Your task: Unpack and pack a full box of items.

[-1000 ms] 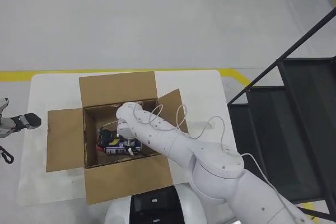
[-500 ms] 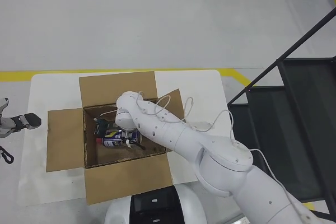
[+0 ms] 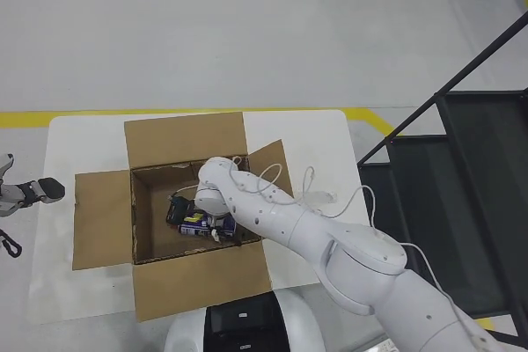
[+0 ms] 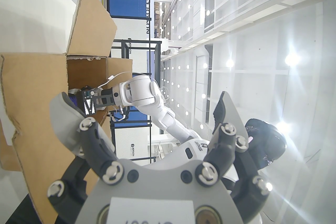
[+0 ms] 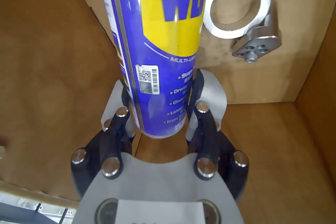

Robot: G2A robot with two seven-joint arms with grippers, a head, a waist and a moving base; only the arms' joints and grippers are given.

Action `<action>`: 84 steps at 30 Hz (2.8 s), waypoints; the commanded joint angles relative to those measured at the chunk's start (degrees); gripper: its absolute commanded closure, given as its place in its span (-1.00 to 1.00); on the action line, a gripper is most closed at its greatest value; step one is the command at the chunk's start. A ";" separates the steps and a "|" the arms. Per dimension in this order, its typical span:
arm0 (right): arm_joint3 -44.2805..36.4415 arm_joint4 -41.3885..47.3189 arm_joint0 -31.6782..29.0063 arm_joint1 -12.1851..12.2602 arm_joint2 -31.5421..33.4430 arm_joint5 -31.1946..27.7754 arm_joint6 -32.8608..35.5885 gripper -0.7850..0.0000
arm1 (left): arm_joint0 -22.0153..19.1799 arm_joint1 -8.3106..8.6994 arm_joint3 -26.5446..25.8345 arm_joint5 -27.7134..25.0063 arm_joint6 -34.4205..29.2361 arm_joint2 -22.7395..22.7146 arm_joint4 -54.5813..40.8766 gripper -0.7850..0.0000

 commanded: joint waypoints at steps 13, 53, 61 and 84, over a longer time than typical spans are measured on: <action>-0.96 -0.41 -1.58 0.38 1.33 -0.39 -4.11 -1.00 | 0.00 0.00 0.00 0.00 0.00 0.00 0.00 -1.00; 0.21 -2.40 0.80 -1.99 4.10 0.88 -5.92 1.00 | 0.00 0.00 0.00 0.00 0.00 0.00 0.00 -1.00; -20.60 -5.43 -7.22 5.99 15.24 1.52 -3.80 1.00 | 0.00 0.00 0.00 0.00 0.00 0.00 0.00 -1.00; -57.91 -15.17 -33.07 15.61 35.30 -1.72 -3.35 1.00 | 0.00 0.00 0.00 0.00 0.00 0.00 0.00 -1.00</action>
